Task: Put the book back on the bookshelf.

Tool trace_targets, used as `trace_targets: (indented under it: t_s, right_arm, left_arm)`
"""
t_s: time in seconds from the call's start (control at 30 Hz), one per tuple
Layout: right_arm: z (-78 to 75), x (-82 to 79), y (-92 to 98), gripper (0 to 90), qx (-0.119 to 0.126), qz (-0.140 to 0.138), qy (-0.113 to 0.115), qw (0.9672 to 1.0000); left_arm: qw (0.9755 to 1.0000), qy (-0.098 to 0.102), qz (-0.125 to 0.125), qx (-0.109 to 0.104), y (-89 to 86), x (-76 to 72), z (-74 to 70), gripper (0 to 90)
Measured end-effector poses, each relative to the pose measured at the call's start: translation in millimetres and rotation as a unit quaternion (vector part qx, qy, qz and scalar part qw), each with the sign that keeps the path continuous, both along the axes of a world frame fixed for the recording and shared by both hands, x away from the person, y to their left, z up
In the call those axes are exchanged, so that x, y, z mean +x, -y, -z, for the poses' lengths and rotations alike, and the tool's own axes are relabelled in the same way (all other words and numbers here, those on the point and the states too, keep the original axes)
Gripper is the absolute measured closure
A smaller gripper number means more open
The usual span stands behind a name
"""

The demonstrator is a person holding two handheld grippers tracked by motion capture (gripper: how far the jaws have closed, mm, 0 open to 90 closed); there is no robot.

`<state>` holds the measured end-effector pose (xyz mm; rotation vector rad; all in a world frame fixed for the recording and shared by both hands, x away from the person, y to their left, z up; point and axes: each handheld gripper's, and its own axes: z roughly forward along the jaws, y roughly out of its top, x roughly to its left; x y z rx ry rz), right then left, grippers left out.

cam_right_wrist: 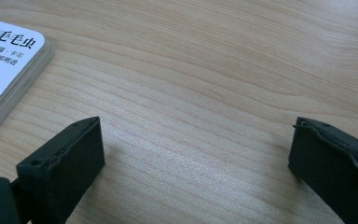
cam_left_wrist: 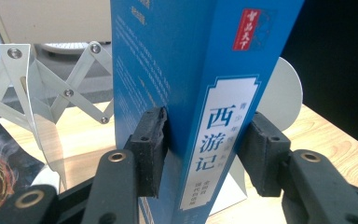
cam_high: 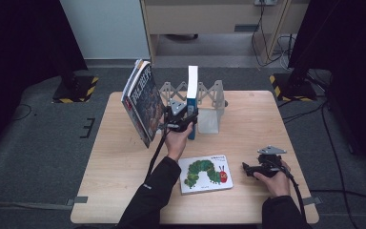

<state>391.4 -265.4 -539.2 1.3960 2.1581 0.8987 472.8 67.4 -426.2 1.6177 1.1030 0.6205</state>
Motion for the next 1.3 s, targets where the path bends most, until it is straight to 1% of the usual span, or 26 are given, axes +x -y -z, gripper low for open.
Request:
trace_targets:
  t_s: [0.23, 0.27, 0.3, 0.4, 0.43, 0.47, 0.53, 0.6, 0.63, 0.67, 0.77, 0.8, 0.83, 0.9, 0.97, 1.0, 1.03, 1.07, 1.1, 1.13, 1.2, 1.23, 1.27, 1.3]
  right_arm:
    - [0.0, 0.0, 0.1, 3.4, 0.000, 0.000, 0.000, 1.0000]
    - [0.0, 0.0, 0.1, 3.4, 0.000, 0.000, 0.000, 1.0000]
    - [0.0, 0.0, 0.0, 3.4, 0.000, 0.000, -0.001, 1.0000]
    - [0.0, 0.1, 0.1, 3.4, 0.000, -0.001, 0.000, 1.0000]
    - [0.0, 0.1, 0.1, 3.4, 0.000, -0.001, 0.000, 1.0000]
    - [0.0, 0.1, 0.1, 3.4, 0.000, -0.001, 0.000, 1.0000]
    - [0.0, 0.0, 0.0, 3.2, 0.001, 0.000, -0.001, 1.0000]
    - [0.2, 0.3, 0.1, 2.8, 0.002, 0.000, -0.001, 1.0000]
    - [0.2, 0.3, 0.1, 2.8, 0.002, 0.000, -0.001, 1.0000]
    - [0.2, 0.4, 0.0, 2.5, 0.002, 0.001, -0.001, 1.0000]
    - [0.3, 0.6, 0.1, 1.9, 0.002, 0.003, -0.002, 1.0000]
    - [0.3, 0.7, 0.1, 1.4, 0.000, 0.004, -0.002, 1.0000]
    - [0.3, 0.7, 0.2, 1.3, -0.002, 0.005, -0.002, 1.0000]
    - [0.4, 0.7, 0.1, 1.2, -0.002, 0.006, -0.001, 1.0000]
    - [0.3, 0.7, 0.6, 1.5, -0.001, 0.010, -0.002, 0.9999]
    - [0.3, 0.7, 0.6, 1.5, -0.001, 0.010, -0.002, 0.9999]
    - [0.2, 0.6, 0.9, 2.6, 0.000, 0.010, -0.001, 0.9999]
    - [0.2, 0.6, 0.9, 2.6, 0.000, 0.010, -0.001, 0.9999]
    - [-0.1, -0.1, 1.2, 4.3, 0.004, 0.016, -0.001, 0.9999]
    - [-0.1, -0.1, 1.2, 4.3, 0.004, 0.016, -0.001, 0.9999]
    - [-0.7, -0.7, 2.3, 7.3, 0.002, 0.017, 0.002, 0.9999]
    - [-3.0, -2.4, 2.2, 13.2, 0.002, 0.018, -0.004, 0.9998]
    - [-3.0, -2.4, 2.2, 13.2, 0.002, 0.018, -0.004, 0.9998]
    - [-5.7, -3.8, 1.8, 16.3, -0.003, 0.014, -0.009, 0.9999]
  left_arm:
    - [0.9997, -0.003, 0.024, 0.002, -7.8, -7.1, 4.9, 53.5]
    - [0.9997, -0.003, 0.024, 0.002, -7.8, -7.1, 4.9, 53.6]
    - [0.9995, -0.004, 0.029, 0.005, -9.6, -8.9, 5.9, 53.5]
    - [0.9994, -0.002, 0.034, 0.006, -11.2, -11.3, 6.3, 52.8]
    - [0.9992, -0.003, 0.038, 0.010, -12.5, -12.6, 6.0, 52.3]
    - [0.9990, -0.005, 0.045, 0.007, -15.0, -15.6, 5.2, 51.7]
    - [0.9984, -0.005, 0.054, 0.016, -17.6, -18.9, 4.1, 50.4]
    - [0.9977, -0.004, 0.064, 0.020, -20.8, -22.7, 3.6, 48.9]
    - [0.9977, -0.004, 0.064, 0.020, -20.8, -22.7, 3.6, 48.6]
    - [0.9972, -0.005, 0.068, 0.031, -25.2, -26.8, 2.6, 47.9]
    - [0.9968, -0.009, 0.073, 0.032, -29.3, -30.2, 2.4, 47.0]
    - [0.9960, -0.014, 0.081, 0.036, -33.0, -33.5, 1.8, 46.2]
    - [0.9957, -0.013, 0.084, 0.038, -34.9, -35.4, 1.5, 45.6]
    - [0.9954, -0.014, 0.087, 0.038, -36.6, -37.3, 1.1, 44.4]
    - [0.9944, -0.017, 0.094, 0.045, -40.8, -43.3, -0.6, 43.1]
    - [0.9944, -0.017, 0.094, 0.045, -40.8, -43.3, -0.6, 42.9]
    - [0.9936, -0.021, 0.100, 0.048, -42.7, -47.5, -1.1, 42.2]
    - [0.9936, -0.021, 0.100, 0.048, -42.7, -47.5, -1.1, 41.6]
    - [0.9917, -0.029, 0.114, 0.052, -44.5, -52.3, -0.7, 41.2]
    - [0.9917, -0.029, 0.114, 0.052, -44.5, -52.3, -0.7, 39.5]
    - [0.9901, -0.033, 0.122, 0.061, -46.7, -58.4, 2.3, 38.3]
    - [0.9880, -0.046, 0.135, 0.059, -49.8, -64.6, 6.8, 38.1]
    - [0.9880, -0.046, 0.135, 0.059, -49.8, -64.6, 6.8, 38.1]
    - [0.9872, -0.052, 0.139, 0.058, -51.8, -67.6, 9.3, 38.0]
